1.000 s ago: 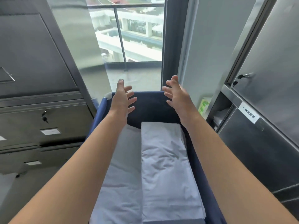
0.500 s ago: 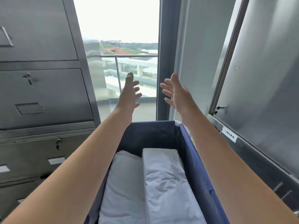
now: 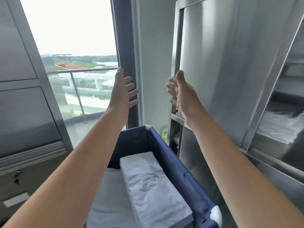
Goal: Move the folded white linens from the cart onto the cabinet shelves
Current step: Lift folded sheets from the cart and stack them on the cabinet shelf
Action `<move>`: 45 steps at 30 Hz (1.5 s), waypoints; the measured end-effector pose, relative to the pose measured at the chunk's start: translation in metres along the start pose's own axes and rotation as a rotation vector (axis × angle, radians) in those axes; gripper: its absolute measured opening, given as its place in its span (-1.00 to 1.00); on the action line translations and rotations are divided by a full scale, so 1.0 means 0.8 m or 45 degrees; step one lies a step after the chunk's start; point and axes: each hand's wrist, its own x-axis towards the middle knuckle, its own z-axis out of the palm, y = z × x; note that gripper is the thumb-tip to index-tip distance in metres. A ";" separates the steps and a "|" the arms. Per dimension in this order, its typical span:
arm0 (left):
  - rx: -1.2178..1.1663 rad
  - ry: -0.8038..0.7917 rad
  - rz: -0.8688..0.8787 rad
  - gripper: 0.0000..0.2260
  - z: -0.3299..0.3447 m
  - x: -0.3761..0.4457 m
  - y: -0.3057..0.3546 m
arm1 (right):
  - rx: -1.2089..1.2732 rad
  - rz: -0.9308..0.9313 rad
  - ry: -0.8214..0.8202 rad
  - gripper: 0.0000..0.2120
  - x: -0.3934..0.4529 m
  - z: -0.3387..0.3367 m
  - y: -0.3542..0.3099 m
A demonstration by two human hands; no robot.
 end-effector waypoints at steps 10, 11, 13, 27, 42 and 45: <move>-0.109 -0.374 -0.014 -0.46 0.163 -0.081 0.008 | -0.094 -0.071 0.348 -0.36 -0.093 -0.173 -0.062; -0.117 -0.420 -0.020 -0.46 0.185 -0.094 0.008 | -0.110 -0.066 0.394 -0.37 -0.107 -0.195 -0.068; -0.138 -0.493 -0.039 -0.47 0.227 -0.120 0.008 | -0.135 -0.046 0.460 -0.38 -0.134 -0.235 -0.080; -0.195 -1.104 -0.167 -0.47 0.475 -0.330 -0.023 | -0.350 0.034 1.054 -0.40 -0.355 -0.445 -0.137; -0.379 -1.839 -0.274 -0.44 0.645 -0.473 -0.008 | -0.585 0.007 1.813 -0.41 -0.499 -0.530 -0.216; -0.392 -1.999 -0.267 -0.45 0.666 -0.505 -0.001 | -0.657 0.022 1.937 -0.41 -0.525 -0.529 -0.226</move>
